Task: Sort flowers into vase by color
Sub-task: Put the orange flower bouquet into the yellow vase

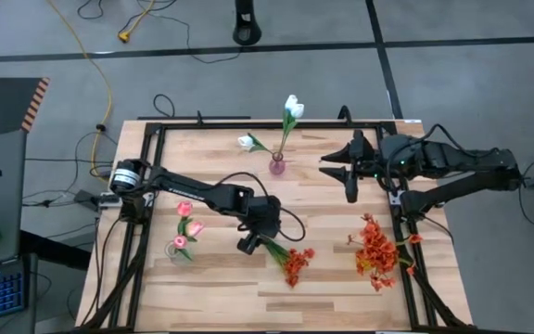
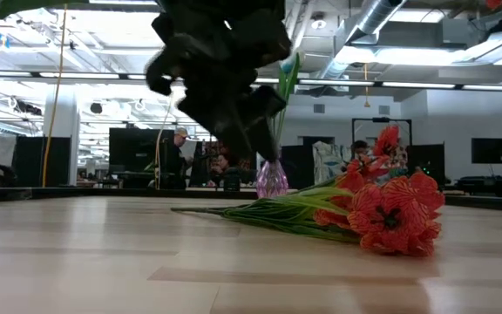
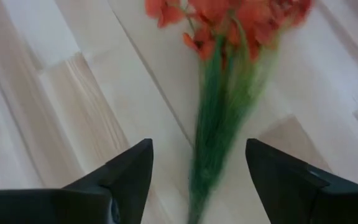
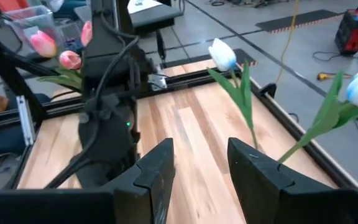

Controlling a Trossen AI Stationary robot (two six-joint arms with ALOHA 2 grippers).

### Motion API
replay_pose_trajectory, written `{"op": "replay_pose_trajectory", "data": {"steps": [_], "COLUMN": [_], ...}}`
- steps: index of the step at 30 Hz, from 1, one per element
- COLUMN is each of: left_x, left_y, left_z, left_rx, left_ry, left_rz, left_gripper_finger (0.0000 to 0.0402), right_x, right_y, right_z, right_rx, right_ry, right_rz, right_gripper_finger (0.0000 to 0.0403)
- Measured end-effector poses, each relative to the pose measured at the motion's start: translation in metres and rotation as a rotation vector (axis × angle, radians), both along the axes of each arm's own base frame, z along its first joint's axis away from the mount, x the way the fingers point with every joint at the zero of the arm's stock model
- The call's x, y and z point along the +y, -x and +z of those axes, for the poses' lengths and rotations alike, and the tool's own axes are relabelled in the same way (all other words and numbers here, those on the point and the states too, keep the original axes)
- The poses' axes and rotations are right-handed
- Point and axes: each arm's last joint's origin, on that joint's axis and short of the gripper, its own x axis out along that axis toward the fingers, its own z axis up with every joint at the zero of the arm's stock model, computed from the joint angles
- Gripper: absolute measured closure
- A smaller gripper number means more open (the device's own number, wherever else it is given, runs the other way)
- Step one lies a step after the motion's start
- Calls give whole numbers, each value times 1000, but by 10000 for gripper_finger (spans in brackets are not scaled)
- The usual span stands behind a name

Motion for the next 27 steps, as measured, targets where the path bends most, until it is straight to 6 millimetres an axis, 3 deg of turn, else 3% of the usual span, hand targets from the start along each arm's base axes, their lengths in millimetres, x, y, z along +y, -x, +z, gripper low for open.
{"op": "replay_pose_trajectory", "data": {"steps": [14,21,27], "left_x": [-5,-11,-16], "left_y": [-9,-11,-11], "left_z": [-26,-51,-55], "left_rx": [25,85,90], "left_ry": [-11,-23,-101], "left_rz": [-16,-22,-11], "left_gripper_finger": [169,175,189], "right_x": [-2,-2,-2], "right_y": [7,12,13], "right_z": [2,3,2], "right_rx": [2,0,10], "right_ry": [2,2,2], "right_rz": [-8,-12,-10], "right_gripper_finger": [226,226,226]}}
